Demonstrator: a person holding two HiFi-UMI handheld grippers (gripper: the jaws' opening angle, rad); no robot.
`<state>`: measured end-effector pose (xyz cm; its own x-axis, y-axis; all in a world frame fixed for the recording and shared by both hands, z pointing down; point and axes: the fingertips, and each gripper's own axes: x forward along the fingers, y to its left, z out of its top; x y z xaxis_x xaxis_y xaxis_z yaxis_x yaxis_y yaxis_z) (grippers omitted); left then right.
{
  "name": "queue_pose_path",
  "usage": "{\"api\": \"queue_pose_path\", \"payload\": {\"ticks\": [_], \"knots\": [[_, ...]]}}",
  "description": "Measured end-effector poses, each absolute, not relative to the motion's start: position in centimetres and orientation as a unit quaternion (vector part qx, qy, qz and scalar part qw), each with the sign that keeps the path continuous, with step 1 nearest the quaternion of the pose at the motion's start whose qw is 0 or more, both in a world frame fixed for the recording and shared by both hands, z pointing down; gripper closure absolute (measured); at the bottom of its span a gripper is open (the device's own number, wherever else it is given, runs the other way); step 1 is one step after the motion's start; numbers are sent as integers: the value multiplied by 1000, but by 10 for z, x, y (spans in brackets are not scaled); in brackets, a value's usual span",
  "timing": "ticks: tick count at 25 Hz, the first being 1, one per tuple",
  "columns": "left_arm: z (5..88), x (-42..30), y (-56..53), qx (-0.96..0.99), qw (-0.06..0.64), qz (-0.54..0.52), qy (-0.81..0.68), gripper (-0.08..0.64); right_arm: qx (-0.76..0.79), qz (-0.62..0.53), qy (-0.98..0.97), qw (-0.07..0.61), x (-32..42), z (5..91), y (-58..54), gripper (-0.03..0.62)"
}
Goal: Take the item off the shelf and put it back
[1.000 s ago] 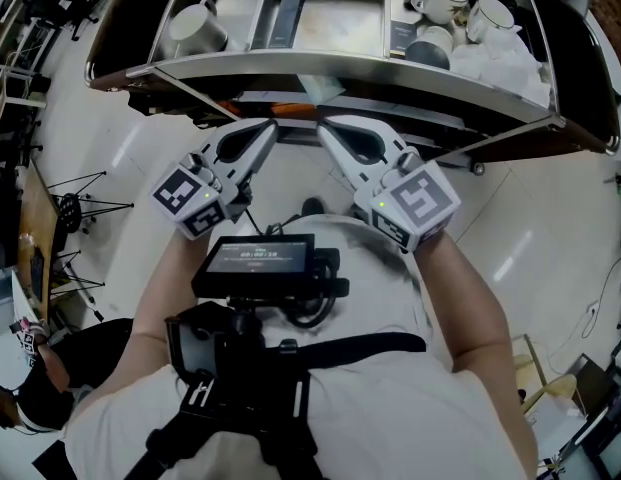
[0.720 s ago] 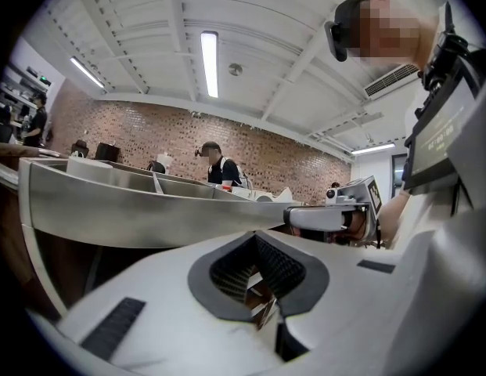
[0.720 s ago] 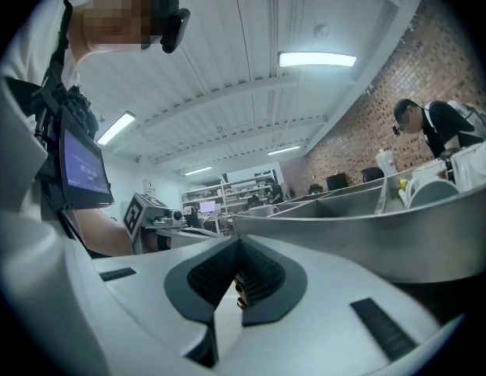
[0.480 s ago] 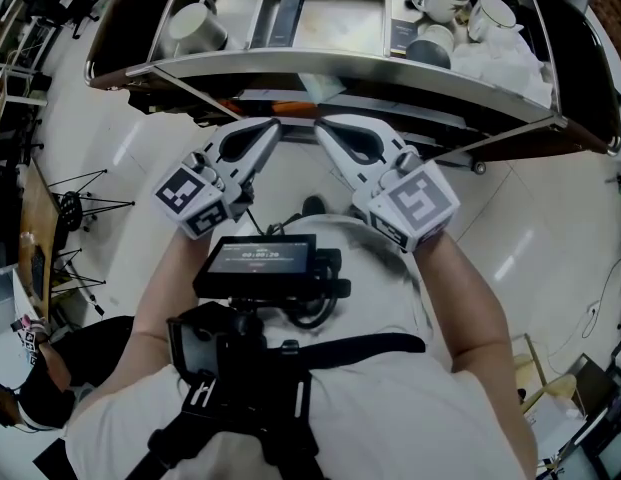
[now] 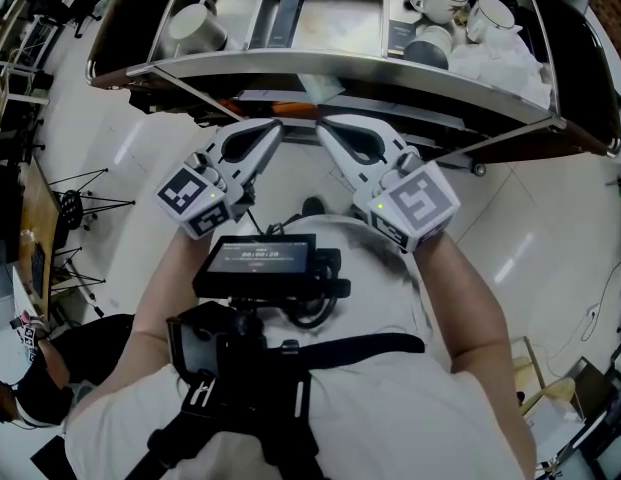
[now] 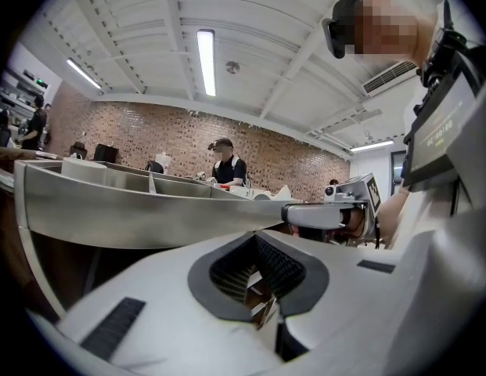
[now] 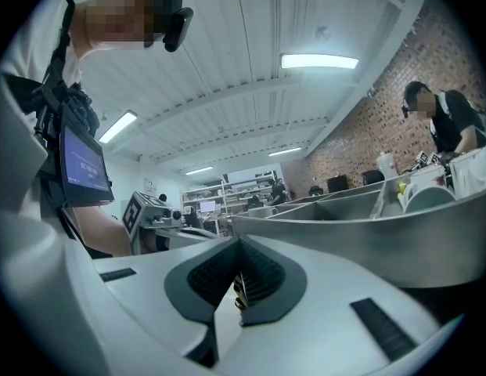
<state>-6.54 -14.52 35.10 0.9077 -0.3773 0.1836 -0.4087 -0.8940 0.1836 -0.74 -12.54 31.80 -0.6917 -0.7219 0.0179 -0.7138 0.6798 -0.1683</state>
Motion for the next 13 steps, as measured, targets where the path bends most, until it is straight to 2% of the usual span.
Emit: {"api": "queue_pose_path", "payload": {"ticks": [13], "knots": [[349,-62,-145,970,105,70,-206,560,-387,-86,918,28,-6,319,-128,588]]}}
